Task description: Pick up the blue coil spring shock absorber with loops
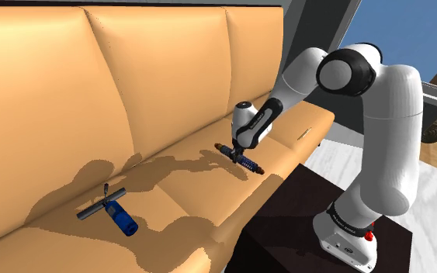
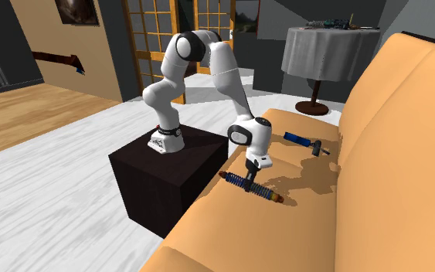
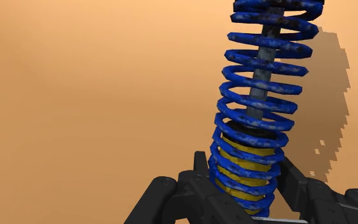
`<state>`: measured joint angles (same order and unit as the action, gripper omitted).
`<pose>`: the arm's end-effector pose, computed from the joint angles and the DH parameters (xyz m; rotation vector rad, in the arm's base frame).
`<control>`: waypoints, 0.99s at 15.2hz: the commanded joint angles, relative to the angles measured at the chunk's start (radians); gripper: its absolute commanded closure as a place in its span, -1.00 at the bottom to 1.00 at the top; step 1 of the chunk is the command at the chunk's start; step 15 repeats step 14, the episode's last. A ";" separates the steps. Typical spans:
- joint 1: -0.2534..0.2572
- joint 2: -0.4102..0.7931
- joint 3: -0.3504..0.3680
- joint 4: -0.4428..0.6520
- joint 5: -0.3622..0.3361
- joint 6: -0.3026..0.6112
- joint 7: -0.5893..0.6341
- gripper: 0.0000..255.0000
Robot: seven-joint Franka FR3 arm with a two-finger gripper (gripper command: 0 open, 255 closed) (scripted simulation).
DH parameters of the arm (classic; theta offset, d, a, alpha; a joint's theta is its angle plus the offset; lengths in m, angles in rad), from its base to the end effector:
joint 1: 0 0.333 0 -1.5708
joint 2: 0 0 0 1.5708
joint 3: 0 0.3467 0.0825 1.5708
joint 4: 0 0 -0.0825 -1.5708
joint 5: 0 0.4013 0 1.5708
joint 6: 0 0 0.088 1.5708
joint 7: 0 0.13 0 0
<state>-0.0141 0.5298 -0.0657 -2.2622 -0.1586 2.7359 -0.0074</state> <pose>0.5402 -0.0411 0.1073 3.0483 0.1269 -0.0931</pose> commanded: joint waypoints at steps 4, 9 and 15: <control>-0.002 -0.069 0.003 -0.020 0.004 -0.049 -0.007 1.00; -0.003 -0.136 0.006 -0.033 0.008 -0.102 -0.015 1.00; -0.004 -0.177 0.008 -0.039 0.012 -0.138 -0.021 1.00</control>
